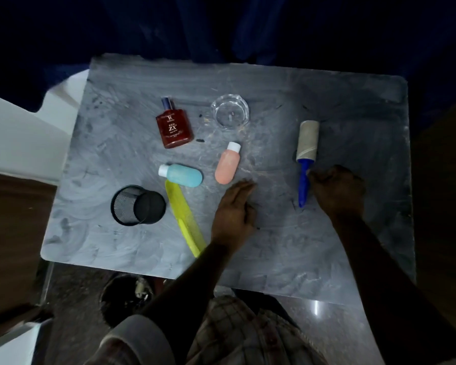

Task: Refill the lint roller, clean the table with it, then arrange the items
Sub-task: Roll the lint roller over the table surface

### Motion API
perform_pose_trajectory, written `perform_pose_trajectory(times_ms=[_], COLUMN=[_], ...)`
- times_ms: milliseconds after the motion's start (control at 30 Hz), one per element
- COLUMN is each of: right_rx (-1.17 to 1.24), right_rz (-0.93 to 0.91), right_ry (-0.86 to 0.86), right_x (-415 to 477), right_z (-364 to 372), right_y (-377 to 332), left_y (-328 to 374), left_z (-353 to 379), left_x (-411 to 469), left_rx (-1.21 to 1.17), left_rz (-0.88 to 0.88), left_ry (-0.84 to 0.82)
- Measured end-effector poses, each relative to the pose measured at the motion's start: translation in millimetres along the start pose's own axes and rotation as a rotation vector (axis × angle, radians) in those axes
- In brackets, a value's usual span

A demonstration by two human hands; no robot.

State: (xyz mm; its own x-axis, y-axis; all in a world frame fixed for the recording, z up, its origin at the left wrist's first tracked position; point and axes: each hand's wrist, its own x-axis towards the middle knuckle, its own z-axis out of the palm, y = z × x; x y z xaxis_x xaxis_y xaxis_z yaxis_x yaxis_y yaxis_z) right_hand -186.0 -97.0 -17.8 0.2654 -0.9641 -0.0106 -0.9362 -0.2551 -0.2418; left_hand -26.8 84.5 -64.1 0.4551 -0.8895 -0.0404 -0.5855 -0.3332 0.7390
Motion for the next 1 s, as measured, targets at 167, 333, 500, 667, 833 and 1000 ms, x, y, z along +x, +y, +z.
perform_pose_trajectory(times_ms=[167, 333, 500, 667, 833, 1000], right_rx=[-0.021, 0.025, 0.079, -0.002, 0.338, 0.286], right_rz=[0.074, 0.063, 0.09, 0.108, 0.086, 0.129], right_ry=[-0.082, -0.117, -0.169, -0.032, -0.104, -0.118], right_x=[0.4, 0.1, -1.6, -1.6, 24.9, 77.3], right_z=[-0.9, 2.6, 0.3, -12.6, -0.5, 29.3], right_y=[-10.2, -23.1, -33.3, -47.9, -126.2, -183.0], left_y=[5.8, 12.0, 16.7, 16.7, -1.0, -25.4], left_z=[-19.1, -46.1, -78.3, -119.9, -151.7, -143.7], left_x=[-17.6, -29.2, -32.1, -18.0, 83.9, 201.8], left_rx=[-0.019, -0.049, -0.15, -0.336, -0.363, 0.095], left_rz=[0.039, 0.05, 0.041, -0.004, -0.127, -0.05], left_ry=[-0.012, -0.019, 0.045, 0.158, 0.23, -0.023])
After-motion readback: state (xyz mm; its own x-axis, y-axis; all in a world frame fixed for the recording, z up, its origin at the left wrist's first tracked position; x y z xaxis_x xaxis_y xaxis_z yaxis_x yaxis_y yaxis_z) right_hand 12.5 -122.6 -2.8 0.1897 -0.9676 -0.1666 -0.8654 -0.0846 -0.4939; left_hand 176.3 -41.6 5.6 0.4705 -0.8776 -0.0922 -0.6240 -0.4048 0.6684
